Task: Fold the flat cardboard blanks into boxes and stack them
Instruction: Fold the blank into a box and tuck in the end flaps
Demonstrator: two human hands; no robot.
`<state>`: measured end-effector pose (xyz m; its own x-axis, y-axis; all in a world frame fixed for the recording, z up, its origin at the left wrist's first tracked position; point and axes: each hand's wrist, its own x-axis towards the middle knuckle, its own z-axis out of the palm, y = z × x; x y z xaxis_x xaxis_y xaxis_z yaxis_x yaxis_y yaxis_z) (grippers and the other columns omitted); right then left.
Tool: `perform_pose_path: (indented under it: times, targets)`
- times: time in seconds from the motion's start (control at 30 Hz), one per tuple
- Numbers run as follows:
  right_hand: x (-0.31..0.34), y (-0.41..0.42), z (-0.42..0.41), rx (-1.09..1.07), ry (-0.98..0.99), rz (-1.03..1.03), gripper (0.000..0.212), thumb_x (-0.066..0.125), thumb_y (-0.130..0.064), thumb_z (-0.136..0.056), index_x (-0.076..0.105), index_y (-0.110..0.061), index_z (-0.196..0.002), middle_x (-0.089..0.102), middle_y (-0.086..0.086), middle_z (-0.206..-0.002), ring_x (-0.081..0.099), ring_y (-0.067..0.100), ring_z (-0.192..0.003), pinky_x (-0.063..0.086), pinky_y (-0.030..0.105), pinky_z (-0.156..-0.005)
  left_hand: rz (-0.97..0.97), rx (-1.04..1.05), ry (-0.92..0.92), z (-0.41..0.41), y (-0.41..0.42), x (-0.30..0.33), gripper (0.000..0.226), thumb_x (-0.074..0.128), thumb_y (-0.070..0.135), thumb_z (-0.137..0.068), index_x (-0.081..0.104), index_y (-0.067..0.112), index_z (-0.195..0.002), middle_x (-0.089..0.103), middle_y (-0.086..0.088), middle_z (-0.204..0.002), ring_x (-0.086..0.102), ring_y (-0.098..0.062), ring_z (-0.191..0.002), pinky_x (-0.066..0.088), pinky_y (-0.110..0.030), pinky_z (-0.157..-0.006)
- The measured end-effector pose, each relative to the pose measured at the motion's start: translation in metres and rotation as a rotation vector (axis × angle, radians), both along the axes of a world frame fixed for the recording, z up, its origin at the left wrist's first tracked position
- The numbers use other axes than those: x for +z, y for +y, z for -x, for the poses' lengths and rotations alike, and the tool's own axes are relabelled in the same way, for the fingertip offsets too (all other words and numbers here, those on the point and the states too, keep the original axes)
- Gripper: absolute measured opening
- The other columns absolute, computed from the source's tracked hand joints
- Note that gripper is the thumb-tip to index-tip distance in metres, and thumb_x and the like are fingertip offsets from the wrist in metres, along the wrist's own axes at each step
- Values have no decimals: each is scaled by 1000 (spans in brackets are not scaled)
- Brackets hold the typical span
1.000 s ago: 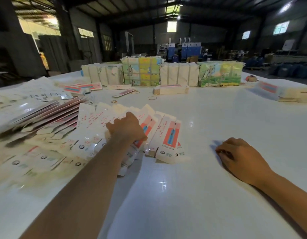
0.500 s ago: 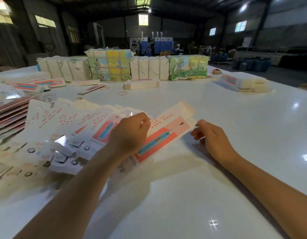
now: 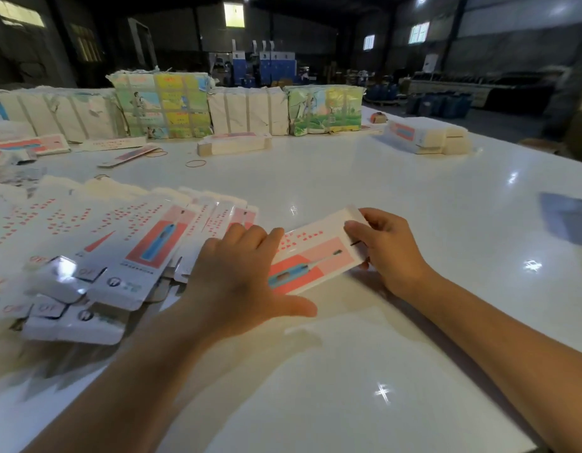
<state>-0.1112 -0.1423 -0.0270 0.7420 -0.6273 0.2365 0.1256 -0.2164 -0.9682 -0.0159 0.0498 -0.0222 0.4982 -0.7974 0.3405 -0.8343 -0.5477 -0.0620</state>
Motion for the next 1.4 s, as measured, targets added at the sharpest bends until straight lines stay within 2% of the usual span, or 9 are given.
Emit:
perform_pose_path:
  times: [0.1, 0.27, 0.47, 0.57, 0.77, 0.97, 1.27, 1.33, 1.4]
  targets:
    - [0, -1, 1, 23, -51, -41, 16, 53, -6, -93, 65, -7, -83, 66, 8, -66, 54, 20, -52, 39, 25, -40, 48, 23, 17, 0, -4, -5, 90, 45, 84, -64, 30, 31, -135, 46, 12, -126, 42, -6, -102, 32, -22, -75]
    - [1, -1, 5, -85, -175, -21, 17, 57, -11, -92, 62, -13, -107, 63, 3, -76, 57, 13, -59, 49, 24, -52, 391, 35, 393, -7, -1, -3, 78, 58, 77, -61, 45, 31, -123, 53, 11, -112, 55, -14, -102, 48, -31, -82]
    - [2, 23, 7, -18, -172, 323, 27, 61, -9, -90, 66, -36, -89, 60, -2, -94, 57, 5, -69, 48, 19, -63, 430, 41, 387, -1, -3, -6, 76, 69, 64, -66, 43, 33, -130, 50, 10, -127, 49, -14, -117, 36, -27, -91]
    - [4, 25, 8, -11, -186, 299, 23, 57, -8, -92, 67, -29, -89, 61, 3, -93, 56, 4, -63, 45, 14, -56, 421, 23, 374, 3, -3, -5, 75, 63, 73, -64, 46, 31, -123, 52, 13, -107, 55, -15, -104, 44, -28, -82]
    - [2, 17, 7, 41, 9, 274, 48, 51, -16, -97, 36, -25, -142, 59, -2, -95, 57, 1, -69, 50, 14, -62, 326, 55, 316, 6, -6, -6, 74, 63, 68, -68, 43, 31, -129, 51, 9, -121, 50, -13, -106, 36, -25, -83]
    - [2, 20, 5, -3, -15, 407, 22, 47, -4, -92, 58, -23, -91, 65, -1, -88, 58, 16, -77, 46, 23, -67, 270, 54, 281, 6, -4, -4, 74, 50, 76, -60, 45, 33, -120, 41, 18, -94, 45, -6, -85, 37, -21, -63]
    - [5, 16, 10, -164, 17, 676, 10, 57, -19, -90, 59, -21, -99, 55, -4, -98, 53, 6, -81, 44, 28, -72, 309, 38, 301, 8, -7, -5, 54, 59, 72, -67, 42, 40, -108, 40, 23, -81, 47, -6, -79, 38, -21, -60]
    - [7, 13, 9, -298, -16, 703, 46, 68, -30, -83, 51, -21, -125, 42, -1, -120, 48, 10, -104, 43, 27, -87, 361, 23, 364, 9, -7, -4, 51, 57, 73, -66, 35, 43, -100, 38, 27, -77, 47, -3, -73, 38, -19, -58]
    - [10, 10, 7, -162, -11, 281, 71, 72, -28, -82, 32, -25, -140, 42, 1, -129, 51, 14, -109, 46, 32, -90, 366, 6, 392, 11, -8, -2, 52, 52, 76, -63, 35, 44, -101, 38, 29, -78, 46, 0, -70, 36, -15, -56]
